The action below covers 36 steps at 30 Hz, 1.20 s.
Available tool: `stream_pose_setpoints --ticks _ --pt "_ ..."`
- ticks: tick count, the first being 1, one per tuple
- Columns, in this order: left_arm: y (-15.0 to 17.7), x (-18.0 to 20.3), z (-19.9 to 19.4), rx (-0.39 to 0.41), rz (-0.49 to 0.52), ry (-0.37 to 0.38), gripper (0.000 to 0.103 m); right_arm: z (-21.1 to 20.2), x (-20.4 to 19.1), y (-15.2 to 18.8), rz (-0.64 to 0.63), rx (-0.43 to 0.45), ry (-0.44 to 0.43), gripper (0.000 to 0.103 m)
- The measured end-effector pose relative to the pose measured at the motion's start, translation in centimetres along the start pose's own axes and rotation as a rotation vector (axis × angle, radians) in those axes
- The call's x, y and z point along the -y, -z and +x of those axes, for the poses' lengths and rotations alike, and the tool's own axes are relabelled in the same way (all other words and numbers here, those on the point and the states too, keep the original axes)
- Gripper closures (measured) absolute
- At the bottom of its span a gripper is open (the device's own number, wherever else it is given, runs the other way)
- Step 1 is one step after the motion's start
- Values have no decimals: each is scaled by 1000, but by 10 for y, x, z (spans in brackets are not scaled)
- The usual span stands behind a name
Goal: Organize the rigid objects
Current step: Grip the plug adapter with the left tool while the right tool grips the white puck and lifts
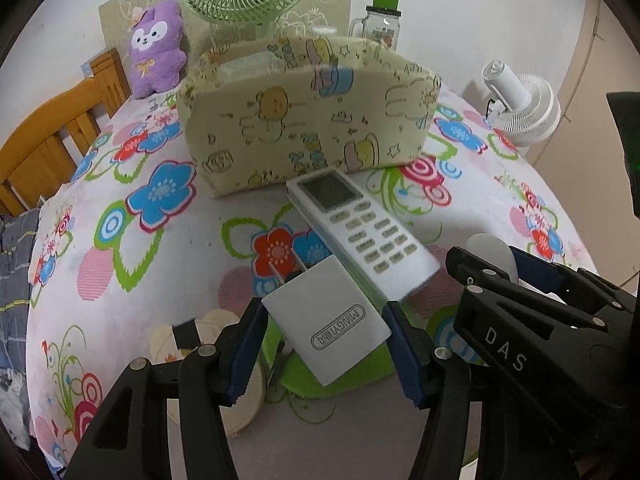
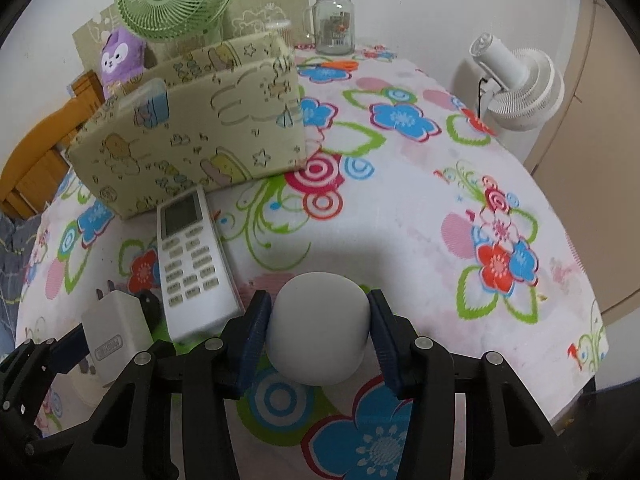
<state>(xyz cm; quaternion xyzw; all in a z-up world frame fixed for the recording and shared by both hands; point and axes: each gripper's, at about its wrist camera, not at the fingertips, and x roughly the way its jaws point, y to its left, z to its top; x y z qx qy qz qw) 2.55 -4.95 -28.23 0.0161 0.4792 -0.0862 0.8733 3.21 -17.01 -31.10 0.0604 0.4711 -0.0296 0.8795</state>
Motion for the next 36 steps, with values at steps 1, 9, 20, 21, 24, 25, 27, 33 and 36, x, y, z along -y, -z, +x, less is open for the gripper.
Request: stream_pose_setpoints --ticks 1,9,20,21,24,25,27,33,36 --pt "-2 0 -1 5 -2 0 42 -1 0 -2 -1 5 1 51" --pt "-17 0 -7 30 -33 7 42 -12 -3 -20 -15 46 5 51" --pt "-42 -2 -18 65 -79 -20 42 -25 -9 -49 -51 93 -27 51" --pt "-44 -2 -19 67 -84 -24 42 -26 -9 -52 -53 95 -30 51" --pt "-51 -4 -23 73 -99 -33 42 -28 -11 -61 -62 103 -43 51" --pt "-53 -4 -24 74 -104 -34 42 -29 -11 -63 -67 105 -47 51" --pt "-56 -5 -26 76 -113 -39 42 -33 -13 -68 -76 112 -52 51" --pt "-69 -6 -34 93 -131 -46 42 -44 -16 -82 -96 133 -70 51" --pt "-74 -6 -39 101 -132 -51 42 -49 -17 -88 -101 137 -83 51"
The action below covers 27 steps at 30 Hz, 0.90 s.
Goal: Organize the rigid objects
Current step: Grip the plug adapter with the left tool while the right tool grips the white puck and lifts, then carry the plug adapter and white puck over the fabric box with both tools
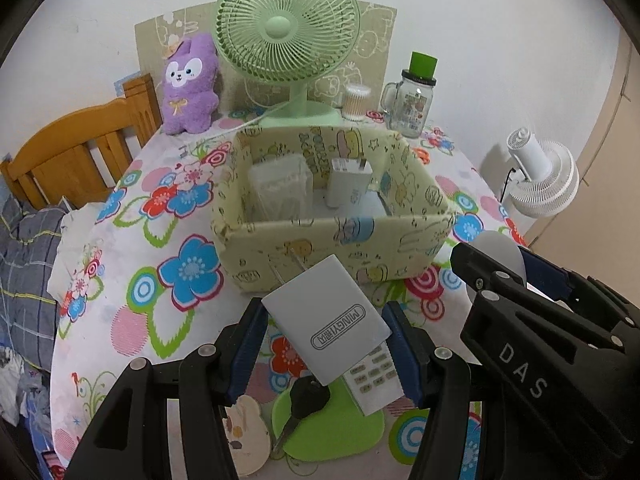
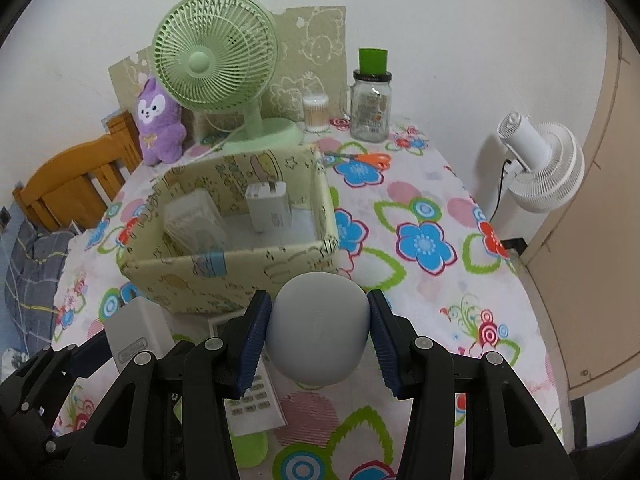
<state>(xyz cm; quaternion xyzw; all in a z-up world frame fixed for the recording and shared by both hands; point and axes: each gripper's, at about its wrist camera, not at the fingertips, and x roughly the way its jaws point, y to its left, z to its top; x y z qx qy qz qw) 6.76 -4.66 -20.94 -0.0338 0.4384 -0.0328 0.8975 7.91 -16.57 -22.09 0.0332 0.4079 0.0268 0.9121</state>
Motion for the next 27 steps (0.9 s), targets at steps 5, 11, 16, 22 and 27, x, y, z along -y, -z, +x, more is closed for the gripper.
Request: stream_pose_setpoints --ticks 5,11,16,22,27 --pt "-8 0 -7 8 -9 -11 42 -7 -3 -9 -18 10 -10 51" --pt "-17 -1 -19 22 -18 -33 42 -18 -8 -21 -37 24 -36 51" --pt "-27 -3 -28 33 -26 -35 42 -28 -11 -32 -42 51 -48 51" --pt "-38 -2 -38 46 -28 -37 42 -39 -12 -43 -42 70 -52 51" --pt "-45 -2 -43 53 -23 -37 42 -46 -13 -52 -39 77 -53 51"
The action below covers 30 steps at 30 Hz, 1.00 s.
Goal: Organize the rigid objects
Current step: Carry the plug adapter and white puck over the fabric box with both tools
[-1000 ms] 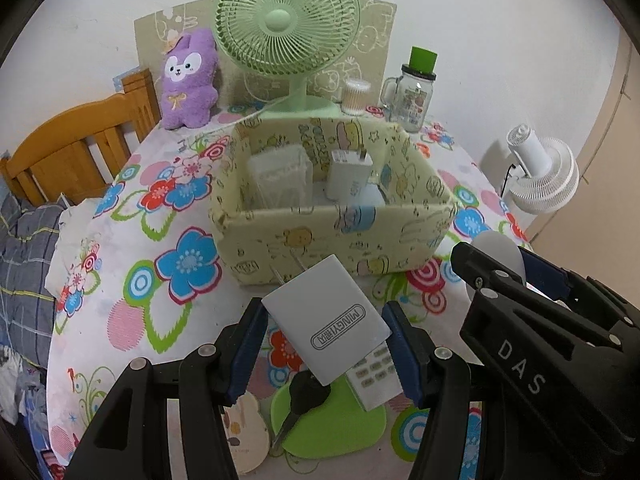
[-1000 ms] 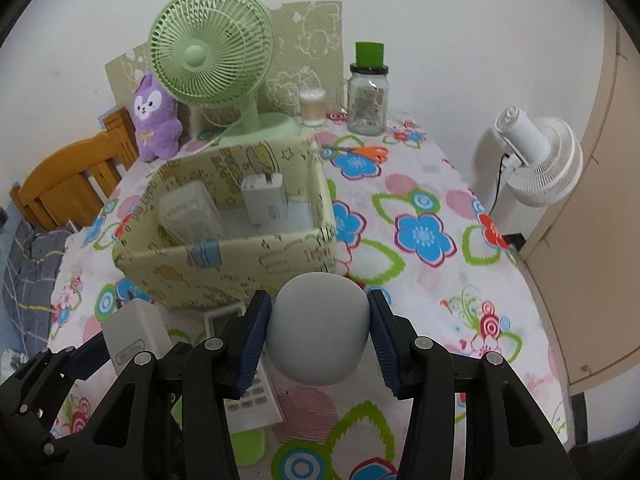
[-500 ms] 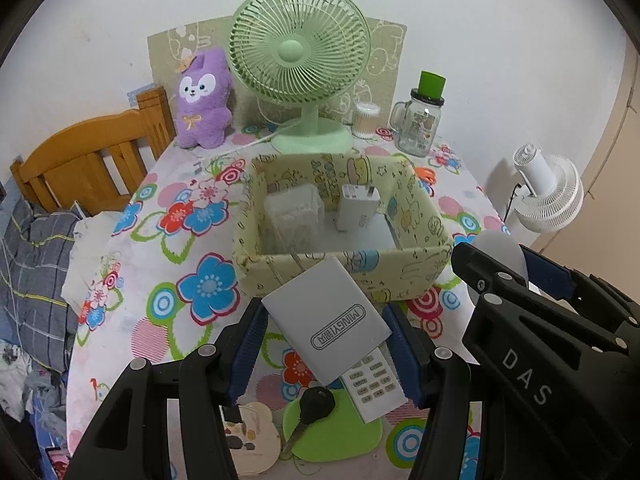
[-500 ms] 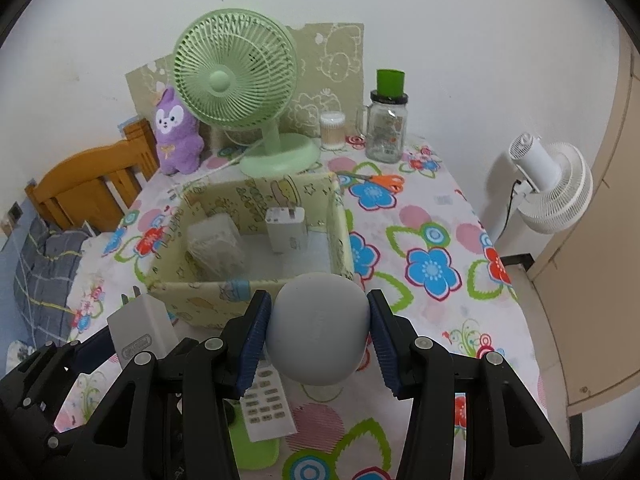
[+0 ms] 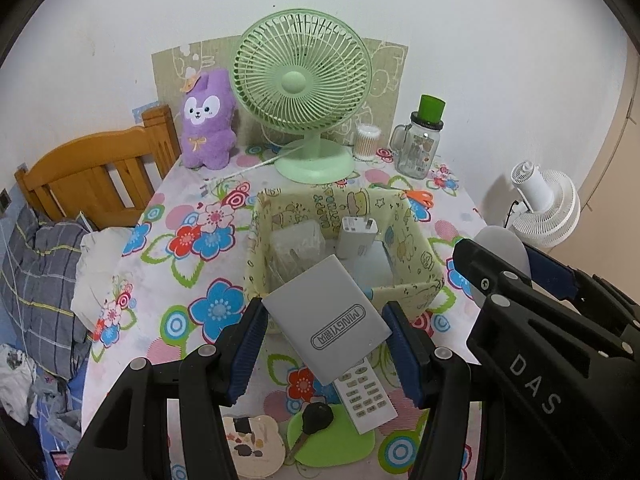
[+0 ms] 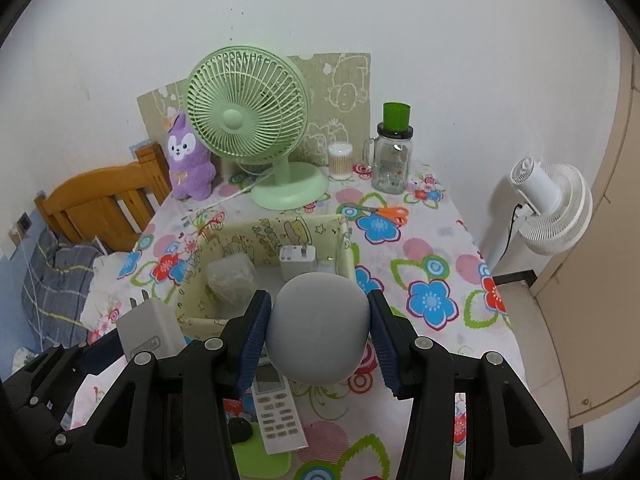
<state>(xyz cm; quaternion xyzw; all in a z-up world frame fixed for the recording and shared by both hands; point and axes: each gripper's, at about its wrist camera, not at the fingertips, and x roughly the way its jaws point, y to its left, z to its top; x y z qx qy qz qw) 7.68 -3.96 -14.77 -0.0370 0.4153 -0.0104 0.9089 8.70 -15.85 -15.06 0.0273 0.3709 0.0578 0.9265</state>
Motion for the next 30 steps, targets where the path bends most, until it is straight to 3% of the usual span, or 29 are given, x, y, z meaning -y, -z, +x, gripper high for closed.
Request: stream_pose_setpoints --ticks 16,30 --pt "-30 -4 0 30 -29 -13 42 1 -9 -32 -44 17 -30 51" --pt "-53 -10 37 7 -65 -37 42 46 -11 -55 -78 -19 -63 51"
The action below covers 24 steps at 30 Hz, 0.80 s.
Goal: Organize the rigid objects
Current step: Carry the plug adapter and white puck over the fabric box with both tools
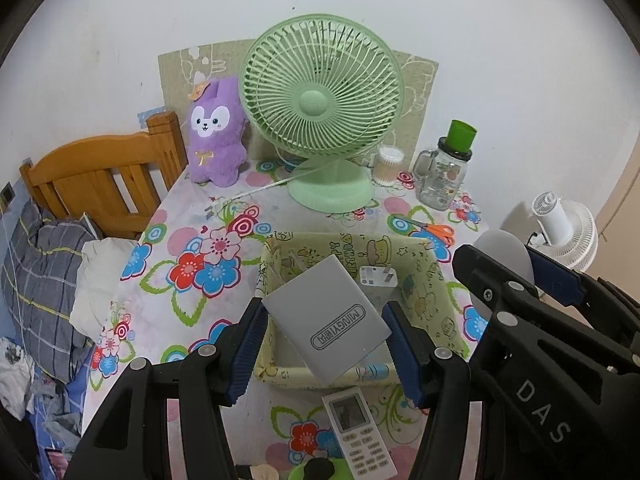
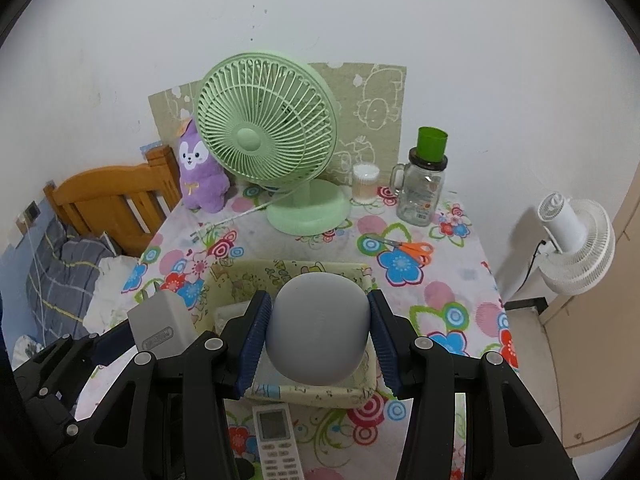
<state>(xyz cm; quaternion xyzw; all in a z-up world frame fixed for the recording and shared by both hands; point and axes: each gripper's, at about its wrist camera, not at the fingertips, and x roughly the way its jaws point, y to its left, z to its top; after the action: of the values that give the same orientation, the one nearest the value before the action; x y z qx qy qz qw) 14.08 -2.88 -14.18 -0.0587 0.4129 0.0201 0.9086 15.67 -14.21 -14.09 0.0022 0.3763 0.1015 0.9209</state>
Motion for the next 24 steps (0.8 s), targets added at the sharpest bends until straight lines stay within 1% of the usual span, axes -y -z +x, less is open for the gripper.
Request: stream_pose_setpoints --ticks 10,24 --pt "-5 -1 38 -57 -26 -6 42 35 6 -5 -13 -43 -4 51" --pt "-7 -6 87 -138 -30 -20 42 84 4 -5 -11 -112 -12 51"
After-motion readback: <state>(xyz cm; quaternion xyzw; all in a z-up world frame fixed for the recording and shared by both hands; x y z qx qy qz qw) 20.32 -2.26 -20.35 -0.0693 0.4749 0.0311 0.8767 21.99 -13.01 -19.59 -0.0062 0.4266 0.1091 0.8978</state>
